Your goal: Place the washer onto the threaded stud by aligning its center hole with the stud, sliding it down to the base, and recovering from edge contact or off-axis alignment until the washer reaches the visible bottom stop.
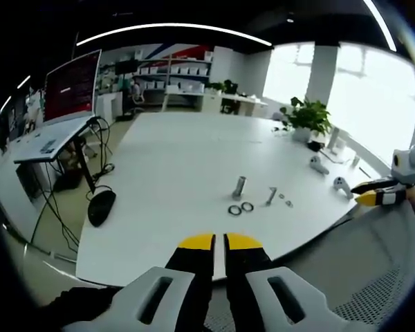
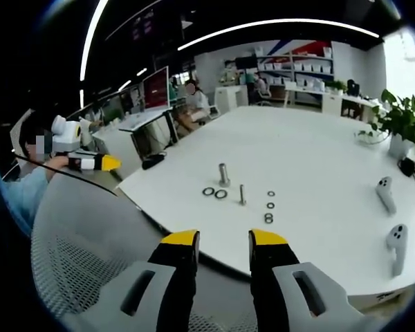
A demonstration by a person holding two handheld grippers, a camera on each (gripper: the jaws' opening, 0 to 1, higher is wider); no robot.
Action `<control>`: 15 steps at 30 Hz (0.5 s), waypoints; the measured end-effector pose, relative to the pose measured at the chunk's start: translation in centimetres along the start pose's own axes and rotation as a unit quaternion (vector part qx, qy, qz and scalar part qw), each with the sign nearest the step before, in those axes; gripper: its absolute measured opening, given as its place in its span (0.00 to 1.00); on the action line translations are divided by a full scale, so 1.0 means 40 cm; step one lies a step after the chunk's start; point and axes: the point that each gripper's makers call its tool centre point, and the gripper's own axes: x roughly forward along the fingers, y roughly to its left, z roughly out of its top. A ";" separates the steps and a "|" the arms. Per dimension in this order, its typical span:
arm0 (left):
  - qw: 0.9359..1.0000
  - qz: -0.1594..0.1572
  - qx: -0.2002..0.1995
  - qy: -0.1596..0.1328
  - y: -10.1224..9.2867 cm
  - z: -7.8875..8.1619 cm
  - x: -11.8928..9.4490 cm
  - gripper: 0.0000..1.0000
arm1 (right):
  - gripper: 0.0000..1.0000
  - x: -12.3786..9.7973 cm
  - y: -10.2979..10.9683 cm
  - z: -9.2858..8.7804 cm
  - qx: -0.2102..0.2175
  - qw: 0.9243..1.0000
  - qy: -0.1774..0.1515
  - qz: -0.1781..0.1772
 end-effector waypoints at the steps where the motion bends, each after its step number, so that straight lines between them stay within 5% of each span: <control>1: 1.000 -0.001 0.000 0.002 0.000 -0.001 0.001 0.02 | 0.31 0.000 0.000 0.001 0.000 1.000 -0.001 0.000; 15: 1.000 -0.002 -0.003 -0.003 0.001 0.003 0.002 0.02 | 0.30 0.001 0.003 0.001 -0.001 1.000 0.000 0.004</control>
